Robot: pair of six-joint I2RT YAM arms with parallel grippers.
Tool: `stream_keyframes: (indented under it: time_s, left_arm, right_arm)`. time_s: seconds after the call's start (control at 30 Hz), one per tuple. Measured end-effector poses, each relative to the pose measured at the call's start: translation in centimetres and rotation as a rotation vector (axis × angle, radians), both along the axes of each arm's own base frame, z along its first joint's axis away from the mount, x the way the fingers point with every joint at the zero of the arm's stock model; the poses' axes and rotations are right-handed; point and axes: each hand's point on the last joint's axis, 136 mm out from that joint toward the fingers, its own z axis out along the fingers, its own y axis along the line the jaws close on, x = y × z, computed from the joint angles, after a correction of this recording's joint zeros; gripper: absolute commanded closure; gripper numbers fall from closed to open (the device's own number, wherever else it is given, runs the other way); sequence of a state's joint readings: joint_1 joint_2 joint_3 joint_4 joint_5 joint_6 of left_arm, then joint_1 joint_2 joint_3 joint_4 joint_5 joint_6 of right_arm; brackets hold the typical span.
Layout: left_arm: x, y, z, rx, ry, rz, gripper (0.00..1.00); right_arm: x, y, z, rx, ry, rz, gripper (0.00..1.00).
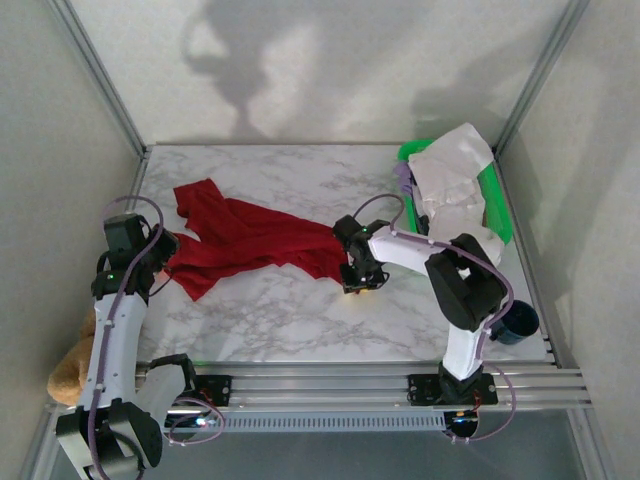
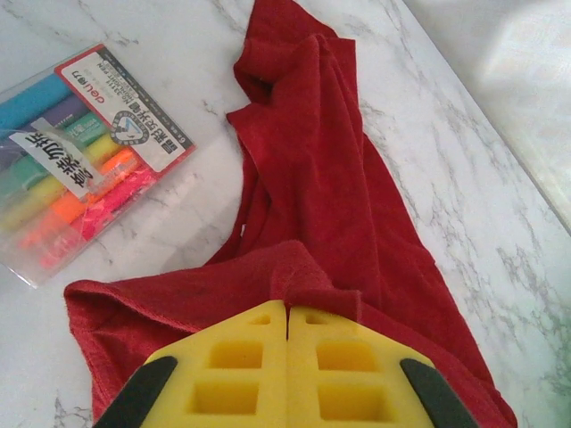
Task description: Fold and stack the t-shirts
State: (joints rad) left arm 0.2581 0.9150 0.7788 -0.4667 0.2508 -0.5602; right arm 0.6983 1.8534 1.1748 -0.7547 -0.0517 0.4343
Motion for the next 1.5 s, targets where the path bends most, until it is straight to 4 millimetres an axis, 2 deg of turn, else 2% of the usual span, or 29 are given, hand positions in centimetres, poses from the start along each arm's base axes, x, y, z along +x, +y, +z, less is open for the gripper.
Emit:
stream_keyframes:
  time_s: [0.03,0.17,0.23,0.3,0.37,0.4,0.47,0.53,0.57,0.63,0.73,0.9,1.13,1.23,1.5]
  left_arm:
    - [0.0,0.0,-0.1,-0.001,0.002,0.0,1.0]
    - [-0.1,-0.1,-0.2,-0.003,0.005,-0.005,1.0]
    - [-0.2,-0.3,-0.1,0.008,0.025,-0.012,1.0]
    - [-0.2,-0.6,1.1,0.031,0.036,-0.03,1.0]
    - [0.2,-0.7,3.4,0.055,0.007,-0.043,1.0]
    - [0.5,-0.7,4.9,0.067,-0.021,-0.046,1.0]
    - [0.9,-0.6,7.8,0.087,-0.078,-0.05,1.0]
    - [1.3,-0.5,10.9,0.11,-0.132,-0.055,1.0]
    - [1.4,-0.5,12.0,0.117,-0.146,-0.057,1.0]
    - [1.8,-0.4,14.9,0.14,-0.177,-0.061,1.0]
    - [2.4,-0.3,19.6,0.167,-0.238,-0.068,1.0]
    - [1.9,-0.6,26.6,0.206,-0.369,-0.078,1.0]
    - [-1.1,-1.8,36.8,0.255,-0.614,-0.096,1.0]
    - [-2.4,-2.7,39.9,0.272,-0.716,-0.123,1.0]
    - [-6.2,-3.6,46.2,0.327,-0.91,-0.115,1.0]
  right_arm:
    - [0.2,0.0,0.0,-0.002,-0.003,-0.001,0.86]
    - [0.4,-0.1,0.2,-0.016,-0.011,-0.004,1.0]
    - [0.4,-0.4,0.7,-0.025,-0.021,-0.002,1.0]
    - [0.6,-0.6,2.0,-0.028,-0.043,0.0,1.0]
    - [1.4,-0.6,4.7,-0.017,-0.104,0.003,1.0]
    - [2.1,-0.6,6.8,-0.005,-0.155,0.004,1.0]
    - [3.7,-0.2,11.8,0.039,-0.279,0.005,1.0]
    - [5.4,0.1,18.0,0.105,-0.433,-0.003,1.0]
    - [5.8,-0.1,20.4,0.131,-0.491,-0.009,1.0]
    - [6.5,-0.9,26.1,0.183,-0.625,-0.034,1.0]
    - [6.4,-2.9,32.0,0.219,-0.777,-0.074,1.0]
    - [5.1,-6.2,37.5,0.212,-0.951,-0.115,1.0]
    - [3.7,-8.8,44.6,0.242,-1.149,-0.133,1.0]
    - [2.3,-9.9,47.0,0.276,-1.227,-0.128,1.0]
    - [-1.2,-12.6,53.2,0.357,-1.395,-0.132,1.0]
